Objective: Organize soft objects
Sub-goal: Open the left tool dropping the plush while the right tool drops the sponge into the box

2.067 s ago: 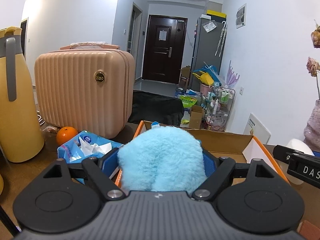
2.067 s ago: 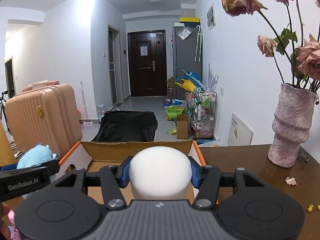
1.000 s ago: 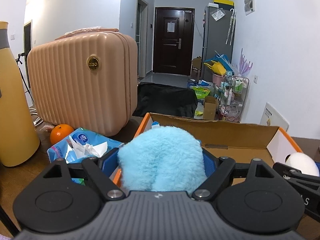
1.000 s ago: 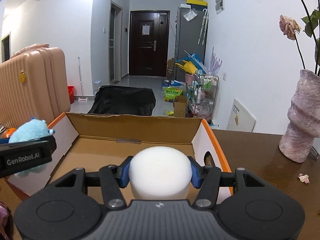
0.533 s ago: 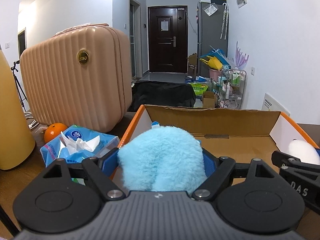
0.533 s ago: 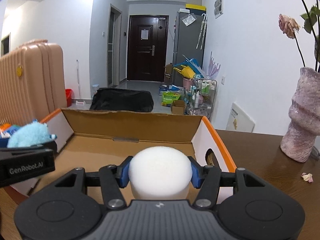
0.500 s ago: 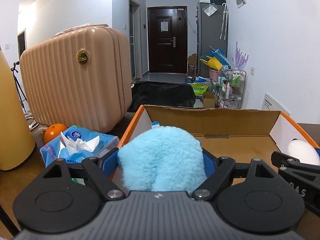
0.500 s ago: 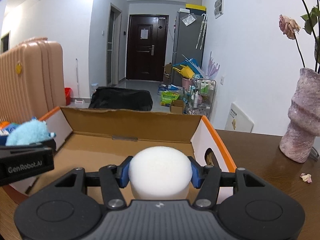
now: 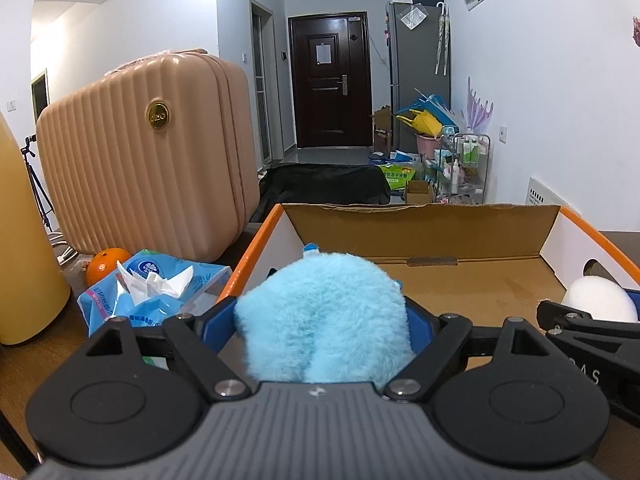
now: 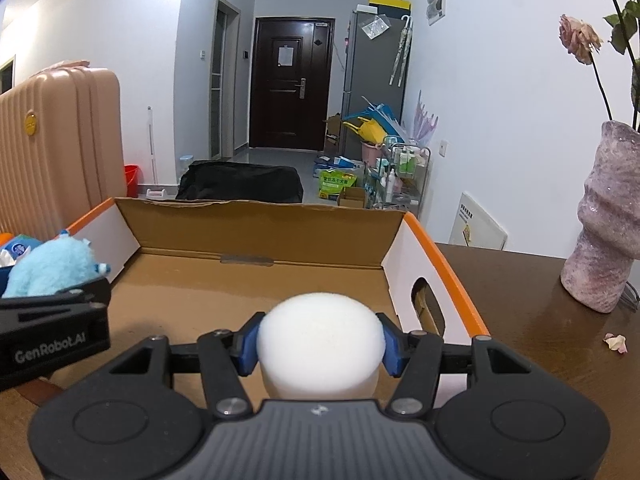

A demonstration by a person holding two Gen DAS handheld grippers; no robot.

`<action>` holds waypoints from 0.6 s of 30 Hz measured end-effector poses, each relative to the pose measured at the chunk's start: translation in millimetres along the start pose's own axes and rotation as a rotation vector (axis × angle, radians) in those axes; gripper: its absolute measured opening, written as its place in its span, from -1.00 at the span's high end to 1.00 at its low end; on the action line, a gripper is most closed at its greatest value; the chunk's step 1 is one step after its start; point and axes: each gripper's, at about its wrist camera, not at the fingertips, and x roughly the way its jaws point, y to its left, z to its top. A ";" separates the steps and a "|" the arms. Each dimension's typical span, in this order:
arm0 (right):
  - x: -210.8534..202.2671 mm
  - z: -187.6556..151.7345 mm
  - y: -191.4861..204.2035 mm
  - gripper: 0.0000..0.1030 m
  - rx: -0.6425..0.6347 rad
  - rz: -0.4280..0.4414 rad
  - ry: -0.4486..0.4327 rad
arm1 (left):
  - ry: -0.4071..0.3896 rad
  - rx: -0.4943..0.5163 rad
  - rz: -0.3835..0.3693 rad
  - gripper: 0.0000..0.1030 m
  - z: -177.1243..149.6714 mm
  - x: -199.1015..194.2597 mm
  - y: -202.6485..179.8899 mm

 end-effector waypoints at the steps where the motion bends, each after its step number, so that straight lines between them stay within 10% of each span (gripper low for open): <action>1: 0.4 -0.5 -0.7 -0.13 0.003 -0.002 0.001 | -0.001 0.001 0.001 -0.71 -0.2 -0.3 -0.2; 9: 0.6 1.7 -10.1 -0.98 0.061 -0.034 -0.016 | -0.045 -0.045 0.025 -1.00 2.7 -8.7 6.4; 18: 1.5 2.3 -19.7 -1.00 0.098 -0.029 -0.008 | -0.045 -0.084 0.019 -1.00 4.4 -9.2 13.1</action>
